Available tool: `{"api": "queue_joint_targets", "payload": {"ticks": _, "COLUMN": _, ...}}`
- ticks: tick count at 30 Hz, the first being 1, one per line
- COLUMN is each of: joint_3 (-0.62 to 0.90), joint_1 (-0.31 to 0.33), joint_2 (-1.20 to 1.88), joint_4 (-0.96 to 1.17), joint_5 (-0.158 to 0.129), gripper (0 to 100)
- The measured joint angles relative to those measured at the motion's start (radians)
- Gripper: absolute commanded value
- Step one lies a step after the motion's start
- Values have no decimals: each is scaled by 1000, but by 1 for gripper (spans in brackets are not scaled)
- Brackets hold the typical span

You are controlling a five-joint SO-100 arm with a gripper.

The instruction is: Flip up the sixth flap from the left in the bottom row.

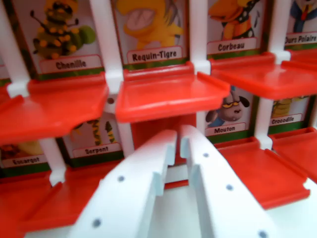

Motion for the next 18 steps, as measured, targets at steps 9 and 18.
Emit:
{"api": "queue_joint_targets", "payload": {"ticks": 9, "joint_3": 199, "joint_1": 17, "joint_2": 247, "joint_4": 91, "joint_5": -14, "gripper": 0}}
{"api": "queue_joint_targets", "payload": {"ticks": 18, "joint_3": 477, "joint_1": -15, "joint_2": 877, "joint_4": 399, "joint_5": 5, "gripper": 0}}
